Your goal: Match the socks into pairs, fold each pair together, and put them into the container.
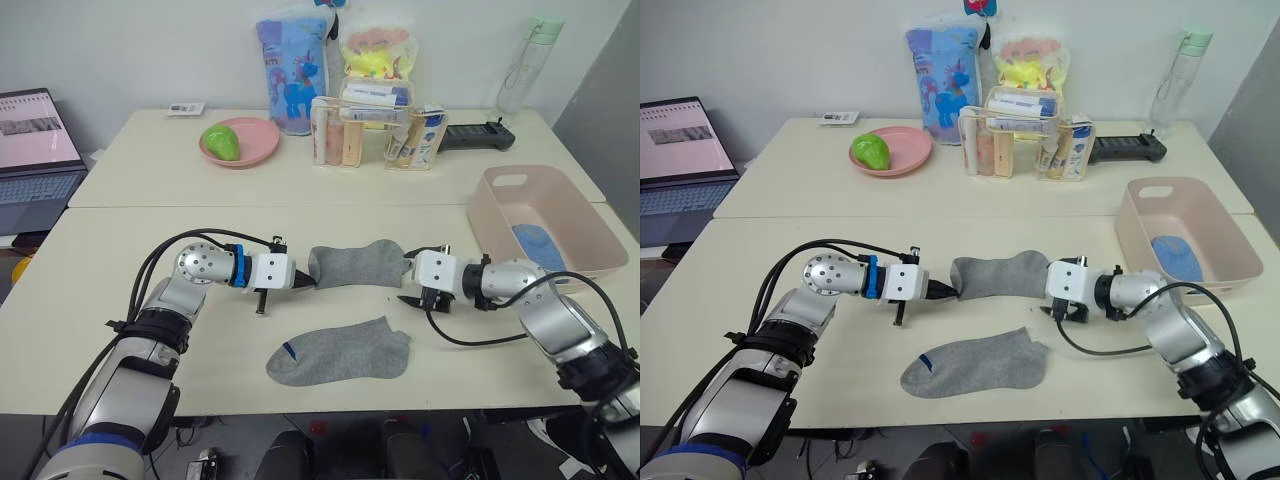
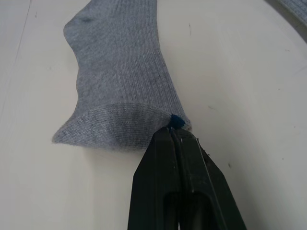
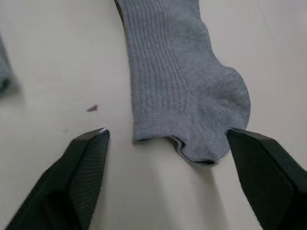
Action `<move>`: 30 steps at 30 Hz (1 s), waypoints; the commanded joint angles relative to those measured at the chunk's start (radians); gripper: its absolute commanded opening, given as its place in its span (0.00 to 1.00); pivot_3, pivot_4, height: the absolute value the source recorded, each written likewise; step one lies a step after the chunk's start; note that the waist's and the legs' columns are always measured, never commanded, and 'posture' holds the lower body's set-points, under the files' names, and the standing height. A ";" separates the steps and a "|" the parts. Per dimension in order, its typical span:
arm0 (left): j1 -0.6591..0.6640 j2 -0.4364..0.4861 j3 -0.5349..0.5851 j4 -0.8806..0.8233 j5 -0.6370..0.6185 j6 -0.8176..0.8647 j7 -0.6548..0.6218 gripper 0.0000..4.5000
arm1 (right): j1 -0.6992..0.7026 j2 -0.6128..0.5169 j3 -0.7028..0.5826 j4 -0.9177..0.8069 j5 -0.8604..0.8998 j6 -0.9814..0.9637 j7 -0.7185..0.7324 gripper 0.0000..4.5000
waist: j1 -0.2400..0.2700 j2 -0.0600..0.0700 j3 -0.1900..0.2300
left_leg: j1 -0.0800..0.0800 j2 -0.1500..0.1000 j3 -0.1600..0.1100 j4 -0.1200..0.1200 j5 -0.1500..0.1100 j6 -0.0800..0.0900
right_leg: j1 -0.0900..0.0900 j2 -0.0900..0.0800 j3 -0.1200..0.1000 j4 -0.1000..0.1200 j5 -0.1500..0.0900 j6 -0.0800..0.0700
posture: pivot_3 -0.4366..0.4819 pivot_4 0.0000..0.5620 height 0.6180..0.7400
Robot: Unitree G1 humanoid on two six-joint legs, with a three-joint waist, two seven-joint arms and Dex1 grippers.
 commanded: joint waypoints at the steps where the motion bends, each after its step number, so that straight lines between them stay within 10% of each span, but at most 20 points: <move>1: -0.021 0.000 0.014 -0.007 -0.006 -0.021 0.009 0.00 | -0.027 0.030 -0.018 0.053 0.033 0.003 0.064 0.62 | -0.001 0.000 0.000 | 0.000 0.000 0.000 0.000 0.000 0.000 | 0.000 0.000 0.000 0.000 0.000 0.000 | 0.48 0.27 0.69; 9: -0.013 -0.010 0.038 -0.023 -0.046 0.010 0.012 0.00 | -0.059 0.081 -0.047 0.089 0.052 0.062 0.110 0.01 | -0.006 0.000 0.000 | 0.000 0.000 0.000 0.000 0.000 0.000 | 0.000 0.000 0.000 0.001 0.000 0.000 | 0.48 0.27 0.69; 25: 0.193 0.303 0.180 -0.746 -0.599 1.260 -0.204 0.00 | 0.043 0.105 -0.478 -0.540 0.703 1.169 0.033 0.01 | -0.007 0.001 0.000 | -0.003 0.001 -0.006 0.000 0.000 0.000 | -0.001 0.000 0.001 0.001 0.000 0.000 | 0.48 0.27 0.69; 30: 0.205 0.178 0.181 -0.687 -0.453 0.937 -0.093 0.00 | 0.059 0.087 -0.466 -0.567 0.718 1.193 -0.045 0.01 | 0.010 0.001 0.000 | -0.001 0.000 -0.005 0.000 -0.002 0.003 | 0.001 -0.001 0.000 -0.001 0.000 0.000 | 0.48 0.27 0.69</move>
